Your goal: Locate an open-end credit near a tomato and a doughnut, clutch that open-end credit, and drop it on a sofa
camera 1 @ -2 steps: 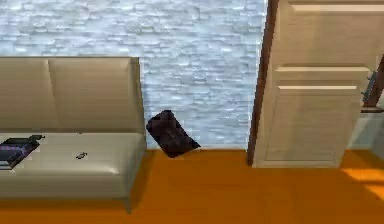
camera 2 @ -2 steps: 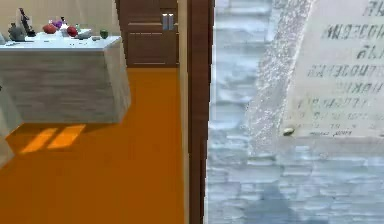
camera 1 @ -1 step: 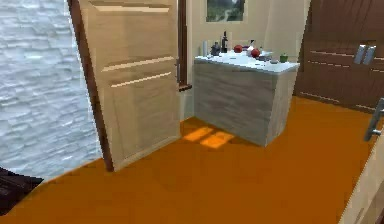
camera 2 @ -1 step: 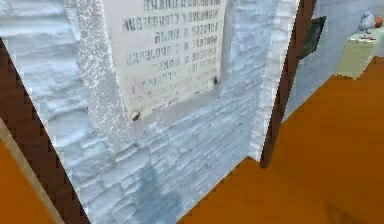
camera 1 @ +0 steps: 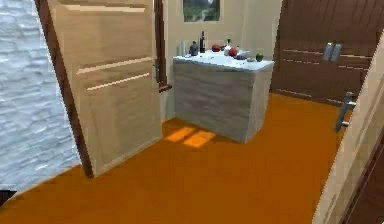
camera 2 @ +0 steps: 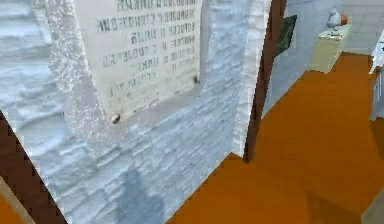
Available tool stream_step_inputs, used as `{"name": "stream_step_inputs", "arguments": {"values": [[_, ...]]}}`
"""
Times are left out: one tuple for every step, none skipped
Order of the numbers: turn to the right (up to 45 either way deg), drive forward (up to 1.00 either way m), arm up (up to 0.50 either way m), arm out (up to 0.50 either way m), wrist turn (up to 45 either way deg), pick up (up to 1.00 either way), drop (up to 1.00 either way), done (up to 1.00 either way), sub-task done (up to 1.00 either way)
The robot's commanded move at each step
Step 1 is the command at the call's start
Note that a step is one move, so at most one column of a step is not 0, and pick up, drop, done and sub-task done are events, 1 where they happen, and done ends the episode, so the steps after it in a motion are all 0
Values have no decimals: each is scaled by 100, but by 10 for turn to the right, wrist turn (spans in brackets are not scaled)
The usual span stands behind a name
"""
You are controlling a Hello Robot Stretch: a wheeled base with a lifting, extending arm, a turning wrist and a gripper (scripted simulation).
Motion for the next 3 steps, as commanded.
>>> {"name": "stream_step_inputs", "arguments": {"values": [[0,50,0,0,0,0,0,0,0],[330,0,0,0,0,0,0,0,0],[0,90,0,0,0,0,0,0,0]]}}
